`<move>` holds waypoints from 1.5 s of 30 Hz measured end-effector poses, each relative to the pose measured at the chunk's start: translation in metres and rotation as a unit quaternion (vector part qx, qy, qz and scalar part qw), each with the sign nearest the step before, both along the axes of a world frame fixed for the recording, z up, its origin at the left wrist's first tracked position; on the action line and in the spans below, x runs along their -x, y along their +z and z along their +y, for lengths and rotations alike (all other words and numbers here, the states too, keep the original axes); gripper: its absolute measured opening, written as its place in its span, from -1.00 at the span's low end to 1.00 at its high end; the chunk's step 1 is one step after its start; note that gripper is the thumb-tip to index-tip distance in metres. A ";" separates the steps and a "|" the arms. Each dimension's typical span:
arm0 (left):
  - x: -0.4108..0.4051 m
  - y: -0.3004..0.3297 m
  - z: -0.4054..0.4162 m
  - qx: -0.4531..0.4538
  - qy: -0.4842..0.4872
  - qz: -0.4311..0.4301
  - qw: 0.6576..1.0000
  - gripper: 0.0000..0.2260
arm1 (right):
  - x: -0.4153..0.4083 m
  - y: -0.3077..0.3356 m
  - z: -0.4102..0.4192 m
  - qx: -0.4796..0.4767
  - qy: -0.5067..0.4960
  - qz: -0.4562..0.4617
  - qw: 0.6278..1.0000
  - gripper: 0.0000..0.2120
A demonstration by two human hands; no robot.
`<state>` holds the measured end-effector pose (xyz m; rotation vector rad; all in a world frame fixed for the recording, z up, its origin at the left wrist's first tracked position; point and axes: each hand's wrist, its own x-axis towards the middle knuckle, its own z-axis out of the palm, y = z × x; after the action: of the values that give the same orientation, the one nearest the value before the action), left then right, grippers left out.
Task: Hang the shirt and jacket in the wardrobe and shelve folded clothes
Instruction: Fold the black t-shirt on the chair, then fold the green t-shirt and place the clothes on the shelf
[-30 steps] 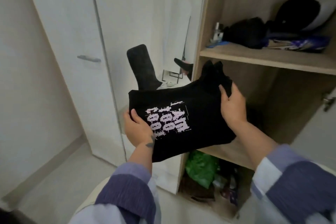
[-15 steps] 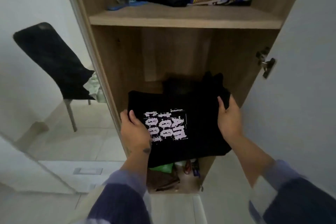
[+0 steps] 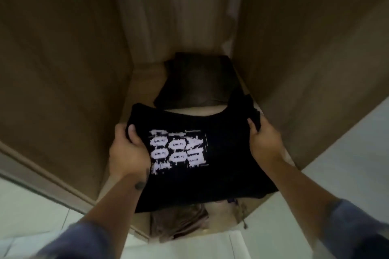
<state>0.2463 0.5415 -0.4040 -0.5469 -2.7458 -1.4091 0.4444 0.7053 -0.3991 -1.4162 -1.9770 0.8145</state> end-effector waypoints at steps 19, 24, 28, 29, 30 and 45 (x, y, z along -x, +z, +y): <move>-0.004 -0.031 0.036 0.344 -0.257 0.112 0.896 -0.31 | 0.033 -0.038 0.004 -0.040 0.161 -0.394 0.904 -0.41; -0.009 -0.027 0.031 0.357 -0.259 0.106 0.891 -0.37 | 0.032 -0.028 -0.003 -0.061 0.162 -0.424 0.889 -0.42; -0.026 -0.015 -0.004 0.355 -0.243 0.130 0.893 -0.38 | 0.027 -0.012 -0.040 -0.112 0.189 -0.412 0.884 -0.38; -0.033 -0.008 -0.016 0.360 -0.243 0.131 0.891 -0.36 | 0.024 -0.005 -0.052 -0.124 0.202 -0.408 0.882 -0.28; -0.040 -0.001 -0.029 0.370 -0.243 0.128 0.888 -0.34 | 0.022 0.003 -0.064 -0.131 0.217 -0.410 0.876 -0.16; -0.175 0.123 -0.347 0.386 0.001 -0.010 0.922 -0.42 | -0.012 0.148 -0.328 -0.213 0.478 -0.374 0.766 -0.47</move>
<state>0.4216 0.1947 -0.2811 -0.5154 -3.2355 -0.2578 0.4563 0.3774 -0.2513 -0.3530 -3.3058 0.0465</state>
